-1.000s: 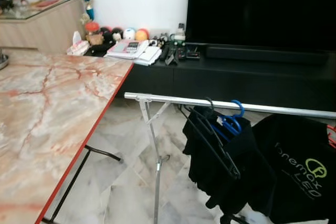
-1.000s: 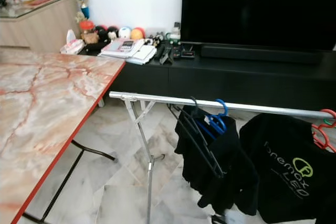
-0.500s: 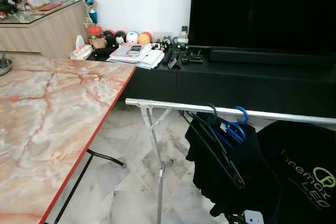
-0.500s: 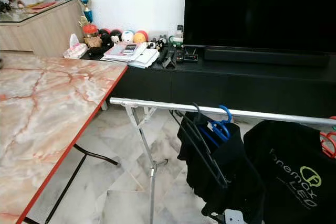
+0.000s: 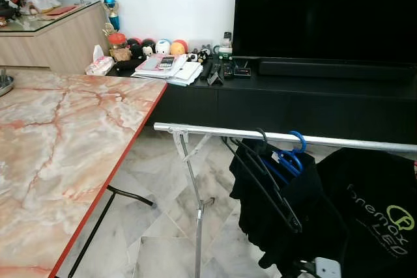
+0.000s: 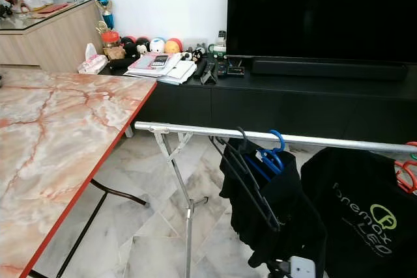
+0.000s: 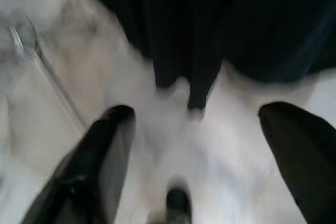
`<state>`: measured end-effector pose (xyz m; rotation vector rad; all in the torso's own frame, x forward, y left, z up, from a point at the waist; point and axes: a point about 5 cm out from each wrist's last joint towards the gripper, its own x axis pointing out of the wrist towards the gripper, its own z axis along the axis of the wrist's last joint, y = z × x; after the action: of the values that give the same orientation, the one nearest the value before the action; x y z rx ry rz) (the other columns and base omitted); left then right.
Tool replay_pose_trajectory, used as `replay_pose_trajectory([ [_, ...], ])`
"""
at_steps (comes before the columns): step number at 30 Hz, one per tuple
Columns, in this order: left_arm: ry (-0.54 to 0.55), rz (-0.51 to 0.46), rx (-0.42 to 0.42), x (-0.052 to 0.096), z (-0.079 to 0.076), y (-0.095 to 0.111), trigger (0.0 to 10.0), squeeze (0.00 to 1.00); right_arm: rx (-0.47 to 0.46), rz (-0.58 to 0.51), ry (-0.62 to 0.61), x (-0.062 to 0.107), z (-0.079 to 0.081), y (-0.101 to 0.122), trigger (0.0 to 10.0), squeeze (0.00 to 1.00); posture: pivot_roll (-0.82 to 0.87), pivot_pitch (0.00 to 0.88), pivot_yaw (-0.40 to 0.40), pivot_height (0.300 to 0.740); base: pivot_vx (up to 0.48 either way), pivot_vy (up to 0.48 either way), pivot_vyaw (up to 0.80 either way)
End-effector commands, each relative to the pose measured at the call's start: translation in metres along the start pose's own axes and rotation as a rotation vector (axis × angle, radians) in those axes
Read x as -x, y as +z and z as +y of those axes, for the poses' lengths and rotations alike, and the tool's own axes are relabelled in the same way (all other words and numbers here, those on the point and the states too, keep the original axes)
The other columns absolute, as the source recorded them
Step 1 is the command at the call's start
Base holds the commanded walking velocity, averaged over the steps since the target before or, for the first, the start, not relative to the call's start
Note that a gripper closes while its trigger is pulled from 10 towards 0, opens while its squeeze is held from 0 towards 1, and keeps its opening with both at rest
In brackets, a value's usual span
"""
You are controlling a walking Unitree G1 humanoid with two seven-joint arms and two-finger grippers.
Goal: Hang hanger
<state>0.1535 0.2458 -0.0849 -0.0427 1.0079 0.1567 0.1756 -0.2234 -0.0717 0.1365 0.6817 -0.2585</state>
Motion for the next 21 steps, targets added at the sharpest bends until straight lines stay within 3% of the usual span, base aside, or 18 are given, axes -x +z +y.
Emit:
replay_pose_trajectory([
  [1,0.008,0.032,-0.031,0.002,0.004,-0.008,10.0,0.00,-0.015,-0.184,-0.036,0.013,-0.023,0.009,10.0,0.00,-0.05,0.000,0.023,0.740,0.000,0.000,0.00],
  [2,0.008,0.032,-0.031,0.002,0.004,-0.008,10.0,0.00,-0.015,-0.184,-0.036,0.013,-0.023,0.009,10.0,0.00,-0.05,0.000,0.023,0.740,0.000,0.000,0.00],
  [3,0.006,0.036,-0.042,0.002,0.004,-0.008,10.0,0.00,-0.017,-0.302,-0.028,0.023,-0.028,0.021,10.0,0.00,-0.06,0.000,0.020,0.740,0.000,0.000,0.00],
  [4,0.006,0.037,-0.043,0.002,0.005,-0.008,10.0,0.00,-0.018,-0.332,-0.024,0.027,-0.028,0.024,10.0,0.00,-0.06,0.000,0.017,0.740,0.000,0.000,0.00],
  [11,0.010,0.040,-0.042,0.002,0.005,-0.010,10.0,0.00,-0.018,-0.413,-0.002,0.040,-0.023,0.034,10.0,0.00,-0.06,0.000,0.019,0.740,0.000,0.000,0.00],
  [15,0.012,0.044,-0.048,0.002,0.005,-0.011,10.0,0.00,-0.048,-0.542,-0.006,0.046,-0.023,0.073,10.0,0.00,-0.07,0.000,0.026,0.740,0.000,0.000,0.00],
  [17,0.013,0.044,-0.051,0.002,0.005,-0.011,10.0,0.00,-0.047,-0.589,0.013,0.043,-0.021,0.093,10.0,0.00,-0.07,0.000,0.025,0.740,0.000,0.000,0.00],
  [18,0.016,0.041,-0.055,0.002,0.005,-0.011,10.0,0.00,-0.033,-0.641,0.030,0.038,-0.018,0.115,10.0,0.00,-0.06,0.000,0.022,0.740,0.000,0.000,0.00],
  [20,0.017,0.040,-0.056,0.003,0.005,-0.011,10.0,0.00,-0.028,-0.655,0.033,0.038,-0.017,0.121,10.0,0.00,-0.06,0.000,0.019,0.740,0.000,0.000,0.00],
  [21,0.027,0.029,-0.044,0.003,0.005,-0.011,10.0,0.00,-0.023,-0.691,0.082,0.033,-0.008,0.143,10.0,0.00,-0.05,0.000,0.014,0.740,0.000,0.000,0.00],
])
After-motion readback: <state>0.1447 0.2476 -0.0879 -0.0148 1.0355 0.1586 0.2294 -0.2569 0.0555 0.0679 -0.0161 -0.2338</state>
